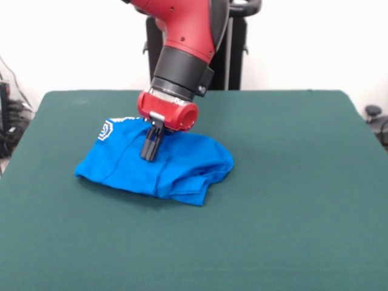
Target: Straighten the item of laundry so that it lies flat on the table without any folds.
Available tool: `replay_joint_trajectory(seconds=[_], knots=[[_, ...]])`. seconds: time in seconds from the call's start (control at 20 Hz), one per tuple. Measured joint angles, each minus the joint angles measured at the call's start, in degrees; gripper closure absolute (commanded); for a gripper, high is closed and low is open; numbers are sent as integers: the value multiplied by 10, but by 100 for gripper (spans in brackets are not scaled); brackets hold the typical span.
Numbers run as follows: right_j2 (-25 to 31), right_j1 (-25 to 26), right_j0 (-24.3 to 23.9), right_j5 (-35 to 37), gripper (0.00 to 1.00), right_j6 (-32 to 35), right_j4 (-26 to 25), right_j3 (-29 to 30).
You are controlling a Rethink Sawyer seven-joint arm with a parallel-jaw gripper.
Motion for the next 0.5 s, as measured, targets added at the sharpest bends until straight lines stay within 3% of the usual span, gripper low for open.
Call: replay_joint_trajectory(seconds=[0.2, 0.25, 0.5], knots=[[7, -3, -6, 0, 100, 0, 0, 0], [7, -3, -4, 0, 0, 0, 0, 0], [7, -3, 1, 0, 0, 0, 0, 0]])
